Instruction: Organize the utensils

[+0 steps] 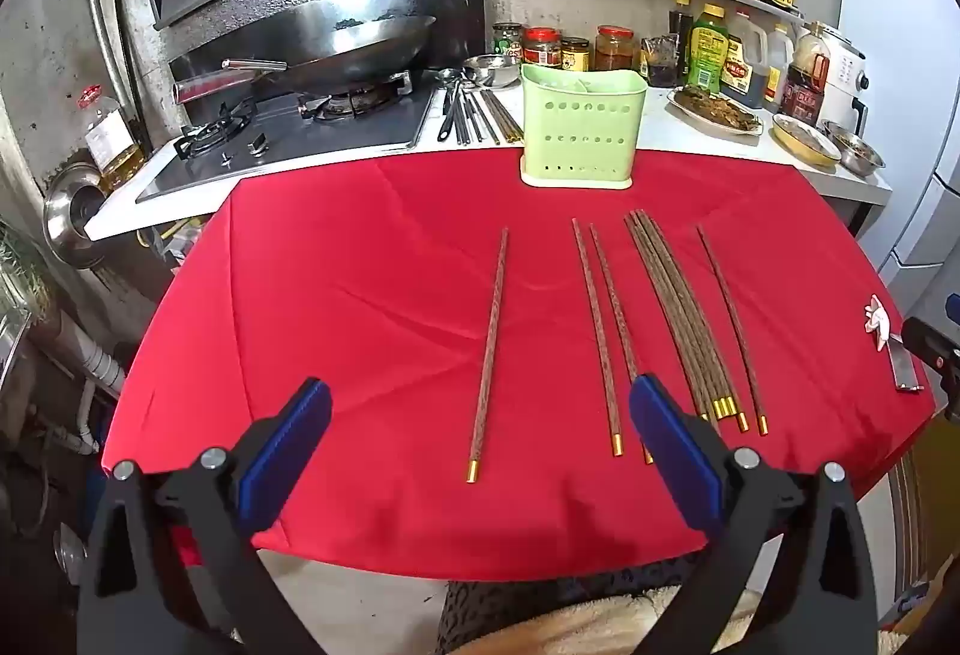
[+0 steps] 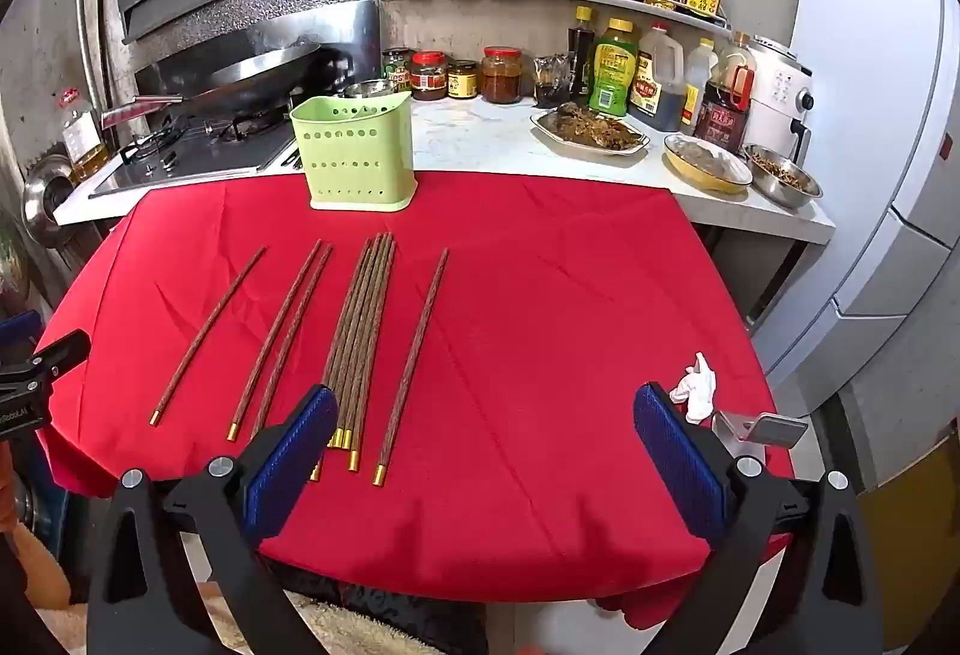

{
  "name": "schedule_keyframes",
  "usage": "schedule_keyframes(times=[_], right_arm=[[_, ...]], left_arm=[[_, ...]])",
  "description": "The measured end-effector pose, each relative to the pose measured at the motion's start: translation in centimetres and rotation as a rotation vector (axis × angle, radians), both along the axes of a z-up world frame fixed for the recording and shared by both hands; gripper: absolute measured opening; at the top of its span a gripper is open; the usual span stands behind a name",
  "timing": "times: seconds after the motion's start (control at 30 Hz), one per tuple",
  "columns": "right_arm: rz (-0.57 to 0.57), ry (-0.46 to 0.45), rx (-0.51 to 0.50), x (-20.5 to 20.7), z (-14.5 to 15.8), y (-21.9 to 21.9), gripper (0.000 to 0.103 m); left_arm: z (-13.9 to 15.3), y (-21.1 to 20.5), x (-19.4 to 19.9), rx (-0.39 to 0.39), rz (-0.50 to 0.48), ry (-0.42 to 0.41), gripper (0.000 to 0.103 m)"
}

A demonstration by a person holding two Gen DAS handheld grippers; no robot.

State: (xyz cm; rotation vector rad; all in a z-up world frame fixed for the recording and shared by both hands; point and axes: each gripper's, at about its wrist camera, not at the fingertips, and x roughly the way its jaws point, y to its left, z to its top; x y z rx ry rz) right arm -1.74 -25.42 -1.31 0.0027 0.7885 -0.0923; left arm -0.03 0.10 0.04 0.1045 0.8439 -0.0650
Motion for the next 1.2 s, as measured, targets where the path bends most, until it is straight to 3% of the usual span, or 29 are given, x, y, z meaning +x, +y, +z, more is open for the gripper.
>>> schedule_keyframes(times=[1.2], right_arm=[[-0.001, 0.0, 0.021, 0.0, -0.1, -0.1, 0.097]], left_arm=[[-0.1, 1.2, 0.5, 0.008, 0.017, -0.007, 0.097]])
